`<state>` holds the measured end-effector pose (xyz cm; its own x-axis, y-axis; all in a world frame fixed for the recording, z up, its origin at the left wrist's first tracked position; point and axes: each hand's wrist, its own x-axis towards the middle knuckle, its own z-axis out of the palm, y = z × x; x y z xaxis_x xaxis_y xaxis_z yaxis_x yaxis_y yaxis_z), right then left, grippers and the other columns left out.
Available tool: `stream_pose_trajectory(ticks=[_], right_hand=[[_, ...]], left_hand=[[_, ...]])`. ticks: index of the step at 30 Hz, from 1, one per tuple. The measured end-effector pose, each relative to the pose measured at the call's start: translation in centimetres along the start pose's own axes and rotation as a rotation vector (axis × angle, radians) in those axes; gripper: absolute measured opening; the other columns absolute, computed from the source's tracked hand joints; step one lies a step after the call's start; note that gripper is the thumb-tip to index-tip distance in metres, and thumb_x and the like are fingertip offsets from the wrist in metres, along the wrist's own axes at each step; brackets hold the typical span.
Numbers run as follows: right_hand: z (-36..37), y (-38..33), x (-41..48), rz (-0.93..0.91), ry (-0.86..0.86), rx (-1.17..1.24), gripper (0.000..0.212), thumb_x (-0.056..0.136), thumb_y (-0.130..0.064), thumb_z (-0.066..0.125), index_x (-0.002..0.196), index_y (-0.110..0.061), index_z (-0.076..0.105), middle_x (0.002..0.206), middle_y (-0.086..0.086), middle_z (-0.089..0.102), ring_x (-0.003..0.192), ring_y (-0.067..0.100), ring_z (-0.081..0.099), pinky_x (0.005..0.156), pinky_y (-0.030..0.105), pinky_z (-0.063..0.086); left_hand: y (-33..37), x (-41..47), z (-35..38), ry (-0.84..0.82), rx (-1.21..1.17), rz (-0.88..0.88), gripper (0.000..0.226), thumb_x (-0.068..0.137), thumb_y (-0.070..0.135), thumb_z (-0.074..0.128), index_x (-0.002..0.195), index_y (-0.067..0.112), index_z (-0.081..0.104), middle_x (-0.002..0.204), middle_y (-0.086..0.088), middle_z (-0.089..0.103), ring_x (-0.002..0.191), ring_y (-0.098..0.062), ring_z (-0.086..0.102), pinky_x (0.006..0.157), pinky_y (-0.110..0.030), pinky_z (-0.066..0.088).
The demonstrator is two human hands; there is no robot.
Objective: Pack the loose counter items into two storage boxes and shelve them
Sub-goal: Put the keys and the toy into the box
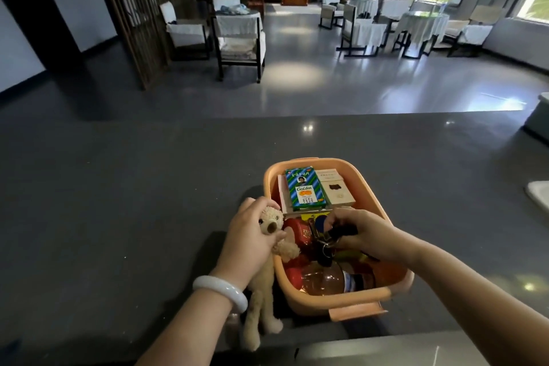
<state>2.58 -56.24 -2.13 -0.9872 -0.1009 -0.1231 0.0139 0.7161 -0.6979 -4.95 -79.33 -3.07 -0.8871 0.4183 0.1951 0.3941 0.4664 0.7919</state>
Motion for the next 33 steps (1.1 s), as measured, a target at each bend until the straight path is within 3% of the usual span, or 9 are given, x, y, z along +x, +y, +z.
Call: stream_pose_trajectory(ticks=[6,13,20,24,28,33], right_hand=[[-0.4,1.2,-0.1,-0.071,-0.09,-0.062,0.028,0.083,-0.022,0.073,0.1,-0.042,0.062,0.113,-0.027,0.056,0.116,-0.005,0.048,0.099,0.024,0.045],[-0.6,1.8,-0.2,-0.077,-0.087,-0.066,0.042,0.081,-0.023,0.075,0.112,-0.047,0.059,0.121,-0.03,0.05,0.12,-0.007,0.044,0.1,0.016,0.039],[-1.1,1.3,-0.7,-0.139,-0.022,-0.214,0.052,0.083,-0.024,0.073,0.127,-0.044,0.054,0.129,-0.025,0.05,0.12,-0.001,0.049,0.097,0.02,0.048],[-1.0,0.7,-0.5,-0.151,0.05,-0.281,0.042,0.083,-0.028,0.073,0.122,-0.038,0.058,0.122,-0.026,0.052,0.115,-0.003,0.048,0.099,0.019,0.044],[0.2,0.8,0.0,-0.12,-0.011,-0.337,0.03,0.086,-0.029,0.07,0.114,-0.038,0.063,0.118,-0.022,0.056,0.111,0.001,0.052,0.087,0.008,0.039],[0.3,0.8,0.2,-0.075,0.017,-0.347,0.031,0.086,-0.028,0.07,0.115,-0.036,0.063,0.117,-0.021,0.056,0.107,0.002,0.054,0.082,0.008,0.039]], left_hand=[[0.6,0.2,0.1,-0.043,0.055,-0.069,0.039,0.075,0.017,0.082,0.104,0.031,0.06,0.103,0.017,0.051,0.093,0.002,0.052,0.061,-0.006,0.041],[0.8,-0.1,0.5,-0.032,0.065,-0.104,0.039,0.076,0.019,0.081,0.104,0.032,0.059,0.106,0.017,0.051,0.095,0.001,0.053,0.067,-0.01,0.042],[0.9,-0.3,0.4,-0.034,0.06,-0.108,0.038,0.078,0.02,0.08,0.106,0.032,0.058,0.107,0.018,0.05,0.094,0.002,0.052,0.069,-0.011,0.041],[0.8,-0.3,0.3,-0.035,0.054,-0.102,0.038,0.078,0.018,0.08,0.106,0.031,0.058,0.108,0.015,0.052,0.1,-0.004,0.054,0.069,-0.011,0.04],[0.8,-0.3,0.3,-0.031,0.056,-0.103,0.038,0.079,0.018,0.079,0.107,0.032,0.058,0.11,0.014,0.052,0.102,-0.007,0.054,0.068,-0.011,0.039],[0.5,-0.2,0.4,-0.035,0.054,-0.096,0.039,0.079,0.018,0.079,0.109,0.031,0.058,0.112,0.013,0.052,0.105,-0.009,0.054,0.072,-0.013,0.041]])
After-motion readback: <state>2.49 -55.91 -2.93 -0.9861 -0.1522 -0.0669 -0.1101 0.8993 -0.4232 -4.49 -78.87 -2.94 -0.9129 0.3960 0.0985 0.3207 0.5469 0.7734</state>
